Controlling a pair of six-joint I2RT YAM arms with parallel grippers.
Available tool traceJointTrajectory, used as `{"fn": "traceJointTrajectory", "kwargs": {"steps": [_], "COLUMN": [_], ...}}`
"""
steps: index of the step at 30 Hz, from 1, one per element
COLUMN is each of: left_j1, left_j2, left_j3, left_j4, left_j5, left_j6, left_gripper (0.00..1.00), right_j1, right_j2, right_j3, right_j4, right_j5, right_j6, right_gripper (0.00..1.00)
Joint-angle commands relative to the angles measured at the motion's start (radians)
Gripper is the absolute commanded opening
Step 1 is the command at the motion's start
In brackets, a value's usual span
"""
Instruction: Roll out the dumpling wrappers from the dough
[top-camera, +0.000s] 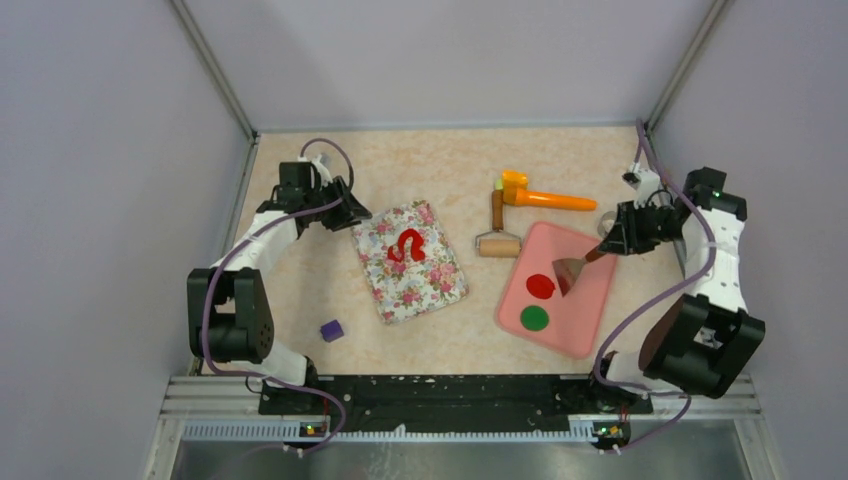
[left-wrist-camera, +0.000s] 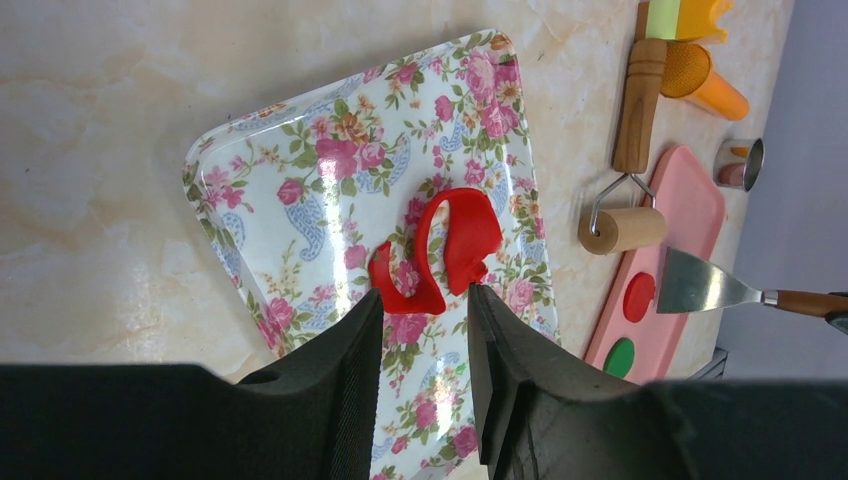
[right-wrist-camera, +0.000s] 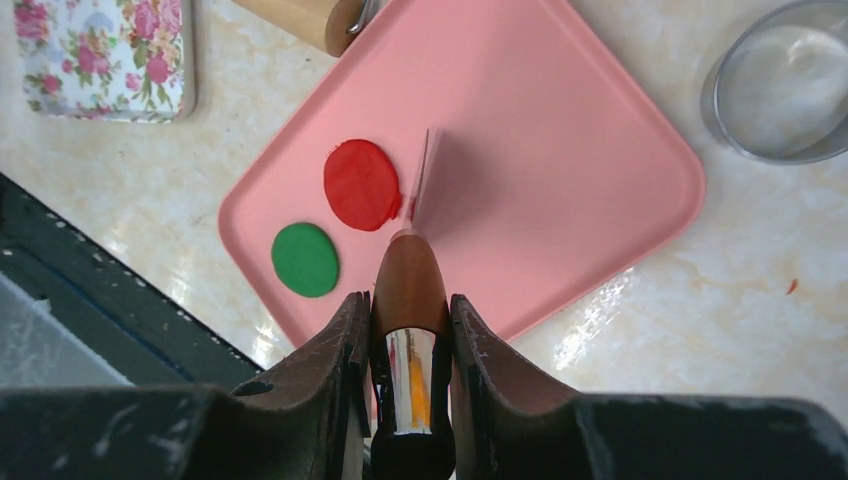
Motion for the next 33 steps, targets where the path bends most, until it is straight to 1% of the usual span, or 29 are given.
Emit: {"fn": "traceJointTrajectory", "kwargs": {"steps": [1,3,6,9,12,14,16,19,21,24,26,30,33], "left_j1": [0.007,0.007,0.007,0.007,0.007,0.006,0.007,0.005,0.003,0.001,0.000,-0.006,-0.014], "left_j2": [-0.007,-0.010,-0.013,-0.025,-0.045,-0.070,-0.090,-0.110,-0.117,-0.106,-0.081,-0.012,0.037], "left_j3": [0.001,0.010,0.027,0.039,0.042,0.024,-0.012,-0.069,-0.097,-0.114,-0.127,-0.147,-0.127], "left_j4": [0.055,0.053,0.043,0.016,-0.042,-0.075,-0.089,-0.100,-0.114,-0.162,-0.169,-0.115,-0.086], "left_j5": [0.015,0.015,0.009,-0.015,-0.090,-0.128,-0.135,-0.114,-0.126,-0.180,-0.178,-0.148,-0.136], "left_j6": [-0.016,-0.014,0.008,0.051,0.095,0.113,0.119,0.115,0.113,0.106,0.090,0.044,0.039], "left_gripper": [0.40,0.40,0.40,0.39,0.40,0.40,0.40,0.40,0.40,0.41,0.41,0.42,0.42], "right_j1": [0.068,0.083,0.083,0.082,0.085,0.086,0.113,0.195,0.236,0.283,0.314,0.345,0.346], "right_j2": [-0.114,-0.139,-0.154,-0.168,-0.161,-0.159,-0.156,-0.148,-0.137,-0.120,-0.111,-0.124,-0.146], "right_j3": [0.046,0.091,0.193,0.269,0.313,0.307,0.266,0.217,0.195,0.186,0.194,0.182,0.153], "right_j4": [0.106,0.124,0.125,0.136,0.165,0.205,0.252,0.294,0.326,0.394,0.409,0.418,0.420], "right_j5": [0.125,0.153,0.126,0.032,-0.055,-0.139,-0.191,-0.232,-0.233,-0.237,-0.239,-0.235,-0.233], "right_j6": [0.102,0.128,0.163,0.214,0.297,0.371,0.439,0.455,0.475,0.533,0.554,0.567,0.578], "right_gripper": [0.00,0.00,0.00,0.00,0.00,0.00,0.00,0.00,0.00,0.00,0.00,0.00,0.00]}}
